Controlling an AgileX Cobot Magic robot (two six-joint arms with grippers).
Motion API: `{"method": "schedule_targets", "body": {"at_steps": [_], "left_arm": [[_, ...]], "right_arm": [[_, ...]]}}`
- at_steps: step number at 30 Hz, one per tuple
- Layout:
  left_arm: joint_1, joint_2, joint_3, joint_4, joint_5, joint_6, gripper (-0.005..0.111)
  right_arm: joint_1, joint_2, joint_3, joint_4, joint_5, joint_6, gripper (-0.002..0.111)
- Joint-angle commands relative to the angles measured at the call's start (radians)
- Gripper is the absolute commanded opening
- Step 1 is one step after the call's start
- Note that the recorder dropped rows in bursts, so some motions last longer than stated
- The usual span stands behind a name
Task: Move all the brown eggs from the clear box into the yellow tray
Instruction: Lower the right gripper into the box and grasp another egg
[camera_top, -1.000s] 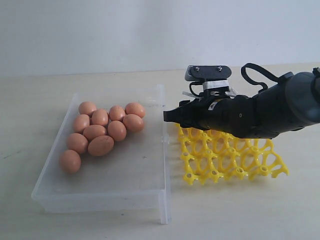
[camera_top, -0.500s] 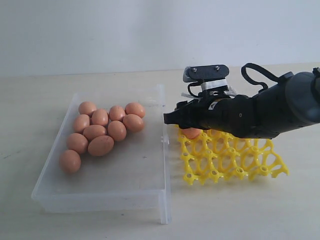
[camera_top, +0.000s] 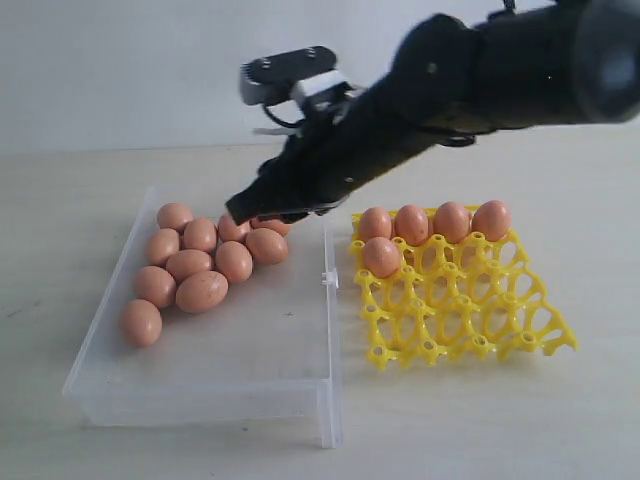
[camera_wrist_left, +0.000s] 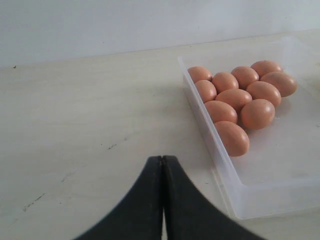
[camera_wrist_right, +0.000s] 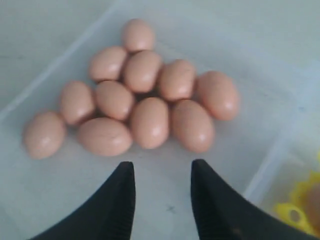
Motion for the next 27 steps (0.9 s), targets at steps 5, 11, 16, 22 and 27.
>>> {"method": "schedule_targets", "body": {"at_steps": [5, 11, 16, 22, 27], "left_arm": [[-0.004, -0.006, -0.004, -0.003, -0.01, 0.0, 0.0], [-0.004, -0.006, -0.004, -0.003, -0.01, 0.0, 0.0], [-0.004, -0.006, -0.004, -0.003, -0.01, 0.0, 0.0], [-0.004, -0.006, -0.004, -0.003, -0.01, 0.0, 0.0], [-0.004, -0.006, -0.004, -0.003, -0.01, 0.0, 0.0]], "right_arm": [[0.116, 0.36, -0.533, -0.131, 0.398, -0.376, 0.039], [0.135, 0.508, -0.631, -0.162, 0.312, -0.478, 0.036], [0.139, 0.538, -0.631, -0.164, 0.311, -0.479, 0.048], [0.139, 0.542, -0.627, -0.179, 0.327, -0.467, 0.06], [0.143, 0.547, -0.627, -0.179, 0.337, -0.459, 0.06]]}}
